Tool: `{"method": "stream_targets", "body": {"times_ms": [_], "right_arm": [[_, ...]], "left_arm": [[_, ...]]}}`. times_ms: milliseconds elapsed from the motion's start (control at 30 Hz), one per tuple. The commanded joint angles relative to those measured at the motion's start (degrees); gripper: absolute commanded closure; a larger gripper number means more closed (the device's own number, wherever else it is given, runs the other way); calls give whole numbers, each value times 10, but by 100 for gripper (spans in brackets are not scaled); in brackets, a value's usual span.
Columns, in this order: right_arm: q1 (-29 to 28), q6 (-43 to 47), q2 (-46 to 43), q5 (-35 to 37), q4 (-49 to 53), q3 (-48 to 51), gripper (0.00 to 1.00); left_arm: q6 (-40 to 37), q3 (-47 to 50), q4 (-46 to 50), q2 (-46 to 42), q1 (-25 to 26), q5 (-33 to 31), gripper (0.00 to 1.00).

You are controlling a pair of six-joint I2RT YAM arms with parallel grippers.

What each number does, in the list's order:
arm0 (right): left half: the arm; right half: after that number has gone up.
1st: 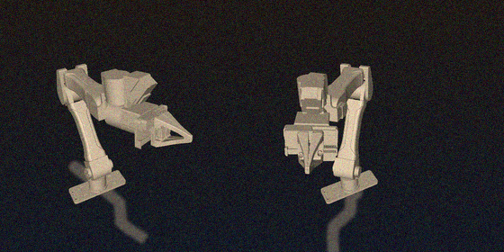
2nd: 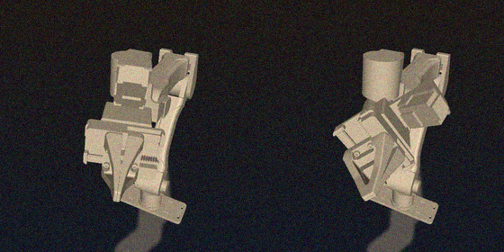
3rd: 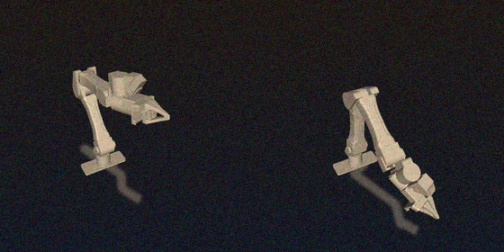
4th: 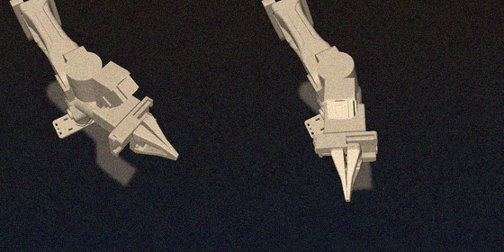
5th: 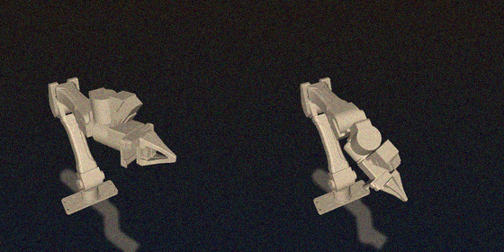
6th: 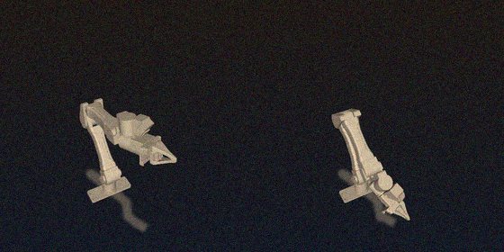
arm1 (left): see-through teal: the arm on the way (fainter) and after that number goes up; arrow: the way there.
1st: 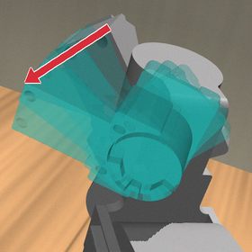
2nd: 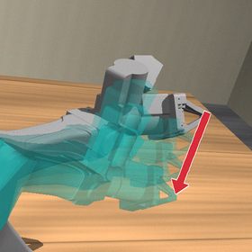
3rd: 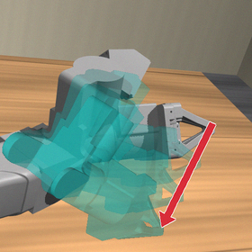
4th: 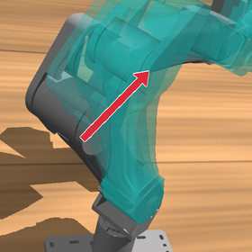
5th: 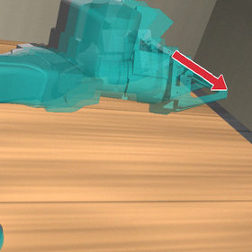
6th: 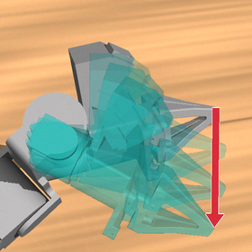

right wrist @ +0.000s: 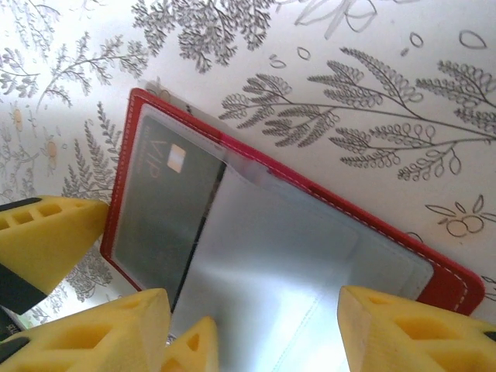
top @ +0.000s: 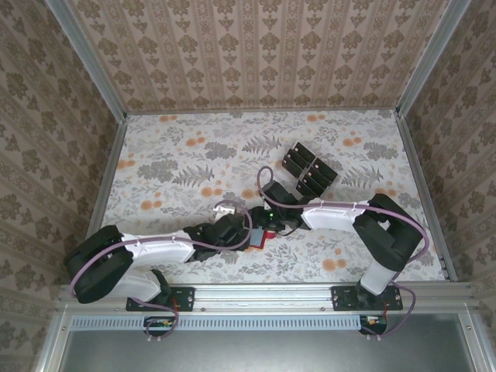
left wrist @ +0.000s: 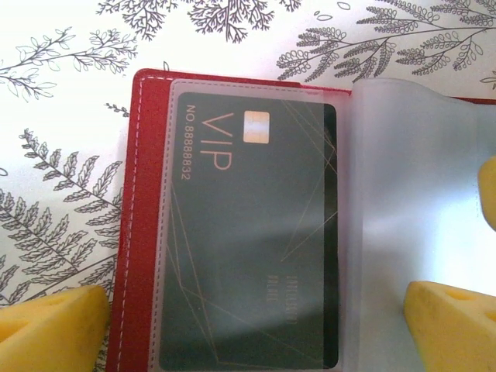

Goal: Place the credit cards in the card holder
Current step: Flip over the card slot in the card holder.

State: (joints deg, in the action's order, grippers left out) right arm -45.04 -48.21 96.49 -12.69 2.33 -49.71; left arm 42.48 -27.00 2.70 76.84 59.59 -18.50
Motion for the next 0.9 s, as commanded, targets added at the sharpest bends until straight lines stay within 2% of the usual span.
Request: {"method": "stream_targets", "body": {"times_ms": [0,867], "right_arm": [[-4,-13,-2,0,-13,6,39],[-12,-50,15,24,8,17,39]], "left_arm": [[14,12,4,3,3,-6,0],[9,15,-6,12,-1,-4,0]]}}
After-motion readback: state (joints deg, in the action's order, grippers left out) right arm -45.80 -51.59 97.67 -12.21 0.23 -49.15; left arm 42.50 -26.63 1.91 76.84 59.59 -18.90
